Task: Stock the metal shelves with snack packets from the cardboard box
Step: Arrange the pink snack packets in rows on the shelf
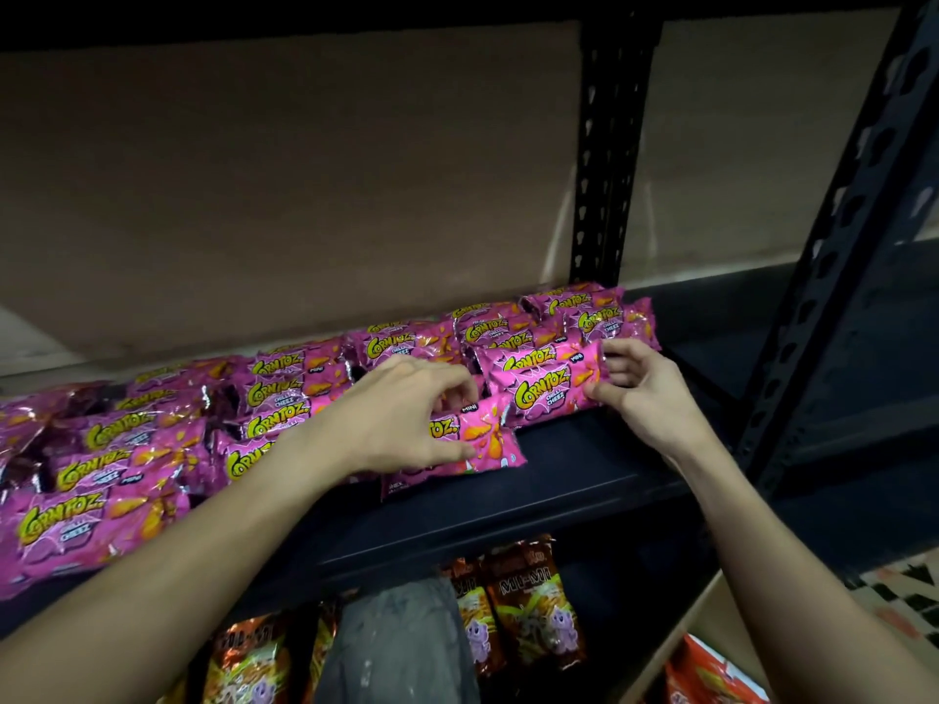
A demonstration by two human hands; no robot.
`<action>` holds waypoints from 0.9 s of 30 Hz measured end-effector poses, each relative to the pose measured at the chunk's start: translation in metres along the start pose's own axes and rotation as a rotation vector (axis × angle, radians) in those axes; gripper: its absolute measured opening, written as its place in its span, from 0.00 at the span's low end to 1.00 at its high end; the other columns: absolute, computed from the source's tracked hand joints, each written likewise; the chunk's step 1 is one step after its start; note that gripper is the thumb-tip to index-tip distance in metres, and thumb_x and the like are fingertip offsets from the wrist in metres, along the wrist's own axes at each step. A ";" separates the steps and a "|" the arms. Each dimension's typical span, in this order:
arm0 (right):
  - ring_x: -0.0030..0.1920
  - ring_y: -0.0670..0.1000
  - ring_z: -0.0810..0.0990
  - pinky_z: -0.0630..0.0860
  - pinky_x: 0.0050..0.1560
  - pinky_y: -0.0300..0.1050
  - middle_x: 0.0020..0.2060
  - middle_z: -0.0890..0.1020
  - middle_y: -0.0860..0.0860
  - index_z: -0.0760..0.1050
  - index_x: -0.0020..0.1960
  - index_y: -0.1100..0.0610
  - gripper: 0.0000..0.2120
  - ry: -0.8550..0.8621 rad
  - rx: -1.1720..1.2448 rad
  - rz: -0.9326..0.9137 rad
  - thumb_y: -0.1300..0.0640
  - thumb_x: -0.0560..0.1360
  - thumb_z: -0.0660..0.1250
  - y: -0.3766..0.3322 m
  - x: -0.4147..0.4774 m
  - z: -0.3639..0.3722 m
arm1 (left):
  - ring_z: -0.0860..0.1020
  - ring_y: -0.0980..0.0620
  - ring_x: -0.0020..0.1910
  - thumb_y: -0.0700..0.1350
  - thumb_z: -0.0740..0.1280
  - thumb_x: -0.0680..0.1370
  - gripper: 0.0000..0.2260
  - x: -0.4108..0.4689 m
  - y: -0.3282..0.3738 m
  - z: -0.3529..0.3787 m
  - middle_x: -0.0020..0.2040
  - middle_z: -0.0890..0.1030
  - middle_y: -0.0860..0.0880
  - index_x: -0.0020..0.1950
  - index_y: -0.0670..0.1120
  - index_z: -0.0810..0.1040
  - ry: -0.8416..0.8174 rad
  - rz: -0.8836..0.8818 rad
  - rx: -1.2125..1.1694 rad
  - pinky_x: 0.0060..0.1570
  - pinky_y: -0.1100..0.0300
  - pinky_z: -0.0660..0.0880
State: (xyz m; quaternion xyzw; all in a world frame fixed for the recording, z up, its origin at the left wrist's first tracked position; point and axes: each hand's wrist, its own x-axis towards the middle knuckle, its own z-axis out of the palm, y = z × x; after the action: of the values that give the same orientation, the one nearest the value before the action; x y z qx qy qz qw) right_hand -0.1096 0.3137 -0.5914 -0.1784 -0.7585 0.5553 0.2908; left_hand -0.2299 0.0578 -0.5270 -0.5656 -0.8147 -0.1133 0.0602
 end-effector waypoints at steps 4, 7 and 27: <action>0.46 0.46 0.78 0.77 0.45 0.33 0.46 0.79 0.49 0.72 0.61 0.56 0.26 -0.023 0.001 0.017 0.75 0.69 0.72 -0.003 -0.005 0.000 | 0.73 0.60 0.45 0.61 0.75 0.69 0.23 -0.003 -0.005 0.001 0.47 0.77 0.59 0.60 0.55 0.76 0.049 -0.056 0.009 0.56 0.59 0.70; 0.49 0.46 0.79 0.76 0.49 0.36 0.48 0.79 0.50 0.71 0.64 0.54 0.29 -0.040 -0.028 0.016 0.73 0.68 0.75 -0.002 -0.006 0.000 | 0.74 0.59 0.48 0.60 0.74 0.69 0.23 -0.004 -0.008 0.002 0.49 0.77 0.59 0.61 0.55 0.75 0.063 -0.084 0.039 0.59 0.59 0.68; 0.53 0.50 0.80 0.76 0.62 0.50 0.49 0.78 0.45 0.70 0.70 0.53 0.37 -0.032 -0.340 0.002 0.64 0.65 0.80 0.002 -0.018 -0.006 | 0.74 0.57 0.62 0.63 0.70 0.72 0.31 -0.004 0.000 0.004 0.66 0.74 0.57 0.72 0.54 0.68 0.039 -0.118 -0.039 0.65 0.56 0.69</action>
State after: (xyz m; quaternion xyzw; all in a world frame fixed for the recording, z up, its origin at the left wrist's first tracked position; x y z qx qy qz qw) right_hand -0.0915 0.3082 -0.5964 -0.2168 -0.8459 0.4220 0.2436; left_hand -0.2287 0.0555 -0.5318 -0.5153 -0.8429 -0.1434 0.0585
